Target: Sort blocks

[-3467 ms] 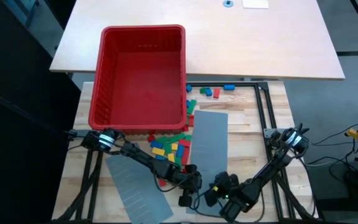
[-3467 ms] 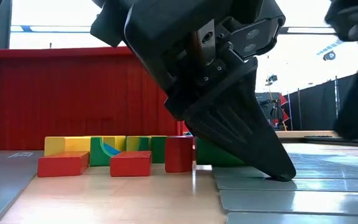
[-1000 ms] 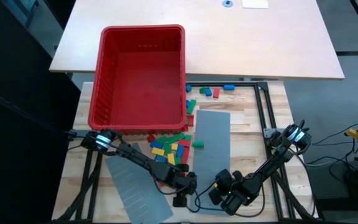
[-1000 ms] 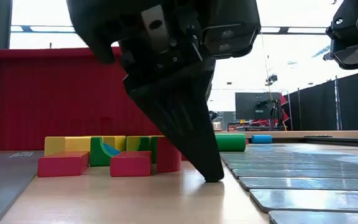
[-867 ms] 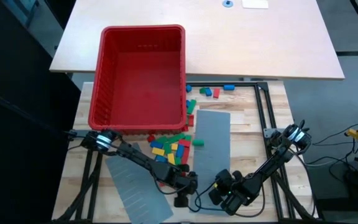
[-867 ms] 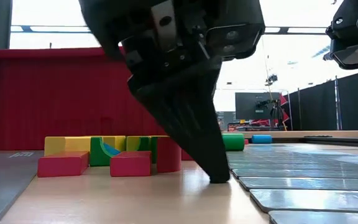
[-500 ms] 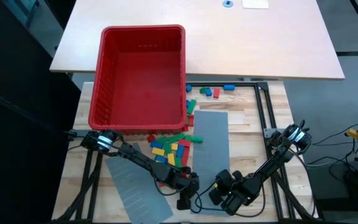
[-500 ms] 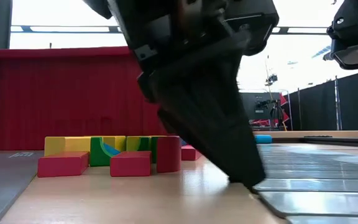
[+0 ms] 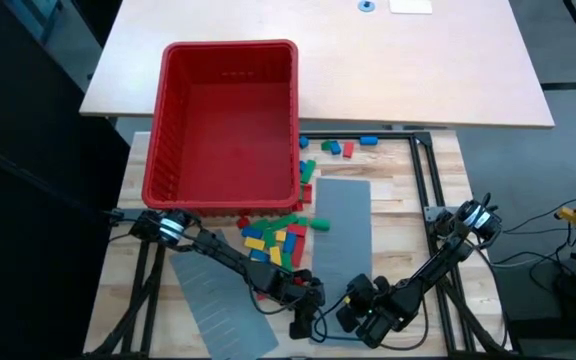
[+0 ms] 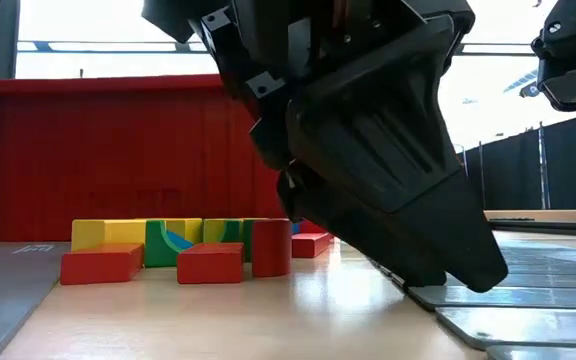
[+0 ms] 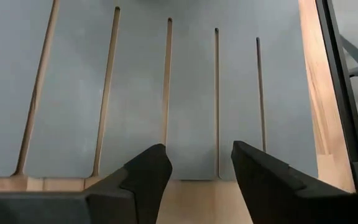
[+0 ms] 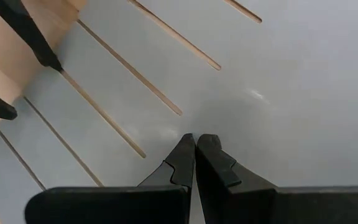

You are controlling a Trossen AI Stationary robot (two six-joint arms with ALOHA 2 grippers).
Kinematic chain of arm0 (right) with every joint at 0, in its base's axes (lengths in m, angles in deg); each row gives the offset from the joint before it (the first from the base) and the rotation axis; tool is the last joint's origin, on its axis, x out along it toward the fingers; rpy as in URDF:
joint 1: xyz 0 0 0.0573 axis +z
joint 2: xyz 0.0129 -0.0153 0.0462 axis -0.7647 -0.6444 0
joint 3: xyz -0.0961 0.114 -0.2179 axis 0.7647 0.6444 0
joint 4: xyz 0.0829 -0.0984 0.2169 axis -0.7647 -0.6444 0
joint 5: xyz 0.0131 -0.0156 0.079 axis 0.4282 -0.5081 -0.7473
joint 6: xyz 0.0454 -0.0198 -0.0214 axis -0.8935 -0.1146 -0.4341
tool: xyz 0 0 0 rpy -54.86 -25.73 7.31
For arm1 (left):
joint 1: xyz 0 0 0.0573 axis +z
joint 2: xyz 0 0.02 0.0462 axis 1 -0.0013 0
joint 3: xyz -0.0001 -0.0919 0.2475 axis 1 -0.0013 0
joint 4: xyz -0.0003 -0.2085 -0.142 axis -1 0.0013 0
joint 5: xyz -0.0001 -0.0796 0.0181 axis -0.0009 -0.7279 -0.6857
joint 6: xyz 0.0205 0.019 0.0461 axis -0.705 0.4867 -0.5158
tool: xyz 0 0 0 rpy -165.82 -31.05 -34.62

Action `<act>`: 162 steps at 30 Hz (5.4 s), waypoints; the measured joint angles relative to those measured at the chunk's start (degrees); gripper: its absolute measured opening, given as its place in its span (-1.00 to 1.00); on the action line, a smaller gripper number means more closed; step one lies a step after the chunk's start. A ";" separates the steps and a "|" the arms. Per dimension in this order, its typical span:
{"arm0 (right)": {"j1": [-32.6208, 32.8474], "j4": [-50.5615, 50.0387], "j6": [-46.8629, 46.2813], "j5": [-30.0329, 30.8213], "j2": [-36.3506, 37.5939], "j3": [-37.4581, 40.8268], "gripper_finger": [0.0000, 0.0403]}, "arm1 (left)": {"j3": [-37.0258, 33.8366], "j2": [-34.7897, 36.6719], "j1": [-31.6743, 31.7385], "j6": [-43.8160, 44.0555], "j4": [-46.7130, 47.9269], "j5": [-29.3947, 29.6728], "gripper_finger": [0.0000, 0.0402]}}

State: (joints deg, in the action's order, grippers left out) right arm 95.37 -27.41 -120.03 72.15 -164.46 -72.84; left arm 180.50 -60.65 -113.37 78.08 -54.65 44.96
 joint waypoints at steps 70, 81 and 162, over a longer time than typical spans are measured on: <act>2.39 -5.31 -4.73 -9.06 7.97 7.91 -1.00 | 9.42 -1.08 -1.11 -7.58 3.34 -7.30 -1.00; 0.74 -3.46 -2.28 -9.18 7.87 7.98 -1.00 | 15.72 -0.86 -0.50 -10.14 12.59 -3.83 -1.00; 0.90 -8.04 0.15 -5.25 13.13 4.81 -1.00 | 11.65 -5.85 1.30 -1.72 5.04 4.36 -1.00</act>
State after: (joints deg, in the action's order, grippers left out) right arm 96.27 -35.44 -119.88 66.90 -151.33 -68.04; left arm 192.15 -66.50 -112.07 76.36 -49.61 49.32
